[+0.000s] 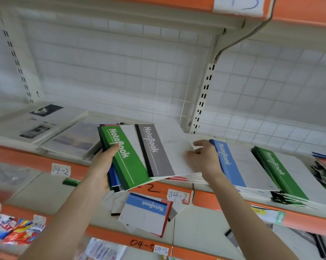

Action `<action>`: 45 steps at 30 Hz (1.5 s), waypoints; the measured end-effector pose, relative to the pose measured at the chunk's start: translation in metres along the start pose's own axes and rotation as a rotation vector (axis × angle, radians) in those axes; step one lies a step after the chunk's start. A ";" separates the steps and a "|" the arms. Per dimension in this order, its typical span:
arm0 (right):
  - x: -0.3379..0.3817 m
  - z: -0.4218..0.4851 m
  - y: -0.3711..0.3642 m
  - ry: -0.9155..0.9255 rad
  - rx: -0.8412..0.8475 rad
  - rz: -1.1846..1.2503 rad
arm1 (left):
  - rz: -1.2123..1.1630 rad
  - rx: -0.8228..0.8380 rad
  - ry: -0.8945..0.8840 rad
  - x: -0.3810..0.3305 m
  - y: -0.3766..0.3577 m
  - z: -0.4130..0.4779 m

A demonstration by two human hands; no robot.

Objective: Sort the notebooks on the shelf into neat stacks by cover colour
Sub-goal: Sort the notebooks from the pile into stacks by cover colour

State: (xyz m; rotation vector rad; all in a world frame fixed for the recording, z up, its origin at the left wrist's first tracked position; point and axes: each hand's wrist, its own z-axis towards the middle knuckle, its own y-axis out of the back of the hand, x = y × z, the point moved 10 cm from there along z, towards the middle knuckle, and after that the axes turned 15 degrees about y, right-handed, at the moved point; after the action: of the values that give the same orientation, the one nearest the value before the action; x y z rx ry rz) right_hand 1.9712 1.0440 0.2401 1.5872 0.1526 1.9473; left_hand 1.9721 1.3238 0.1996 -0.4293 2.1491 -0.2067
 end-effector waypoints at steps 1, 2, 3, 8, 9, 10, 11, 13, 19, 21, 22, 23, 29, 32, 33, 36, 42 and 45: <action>0.003 0.003 -0.003 0.010 -0.007 -0.042 | 0.003 -0.002 0.008 -0.006 0.009 0.003; 0.007 0.005 -0.006 0.023 -0.009 -0.101 | 0.014 -0.006 0.015 -0.013 0.019 0.007; 0.010 0.008 -0.011 0.030 -0.010 -0.163 | 0.026 -0.014 0.024 -0.019 0.031 0.011; 0.023 0.020 -0.041 0.024 0.015 -0.420 | 0.083 -0.036 0.040 -0.055 0.091 0.031; 0.027 0.022 -0.050 0.024 0.023 -0.461 | 0.086 -0.034 0.042 -0.061 0.102 0.035; 0.031 0.022 -0.059 0.020 0.028 -0.501 | 0.092 -0.038 0.043 -0.067 0.111 0.040; 0.035 0.023 -0.069 0.014 0.034 -0.530 | 0.103 -0.040 0.039 -0.074 0.120 0.044; 0.042 0.022 -0.088 0.008 0.040 -0.554 | 0.130 -0.032 0.035 -0.085 0.133 0.052; 0.058 0.004 -0.125 -0.025 0.097 -0.760 | 0.232 0.063 0.056 -0.097 0.141 0.060; 0.069 0.001 -0.128 0.023 0.104 -0.859 | 0.263 0.118 0.062 -0.097 0.134 0.059; 0.076 0.001 -0.130 0.064 0.093 -0.859 | 0.269 0.140 0.062 -0.097 0.130 0.059; 0.083 0.000 -0.135 0.102 0.083 -0.780 | 0.273 0.157 0.057 -0.097 0.125 0.059; 0.091 -0.025 -0.173 -0.117 0.285 -0.252 | 0.283 0.215 -0.026 -0.091 0.087 0.058; 0.094 -0.022 -0.154 -0.035 0.183 -0.391 | 0.248 0.196 -0.077 -0.089 0.070 0.056; 0.093 -0.022 -0.145 -0.021 0.145 -0.367 | 0.241 0.196 -0.094 -0.088 0.063 0.054; 0.089 -0.028 -0.111 -0.015 0.067 -0.315 | 0.244 0.245 -0.123 -0.081 0.032 0.047; 0.029 -0.038 -0.015 -0.176 -0.142 -0.141 | 0.277 0.382 -0.061 -0.040 -0.047 0.034; 0.000 -0.044 0.049 -0.170 -0.272 -0.102 | 0.308 0.417 -0.037 -0.016 -0.087 0.024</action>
State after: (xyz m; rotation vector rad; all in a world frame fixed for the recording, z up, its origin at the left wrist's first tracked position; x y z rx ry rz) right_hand 1.9114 1.0168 0.2505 1.5223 -0.0958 1.6674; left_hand 2.0200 1.2496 0.2237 0.1360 2.0344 -0.4540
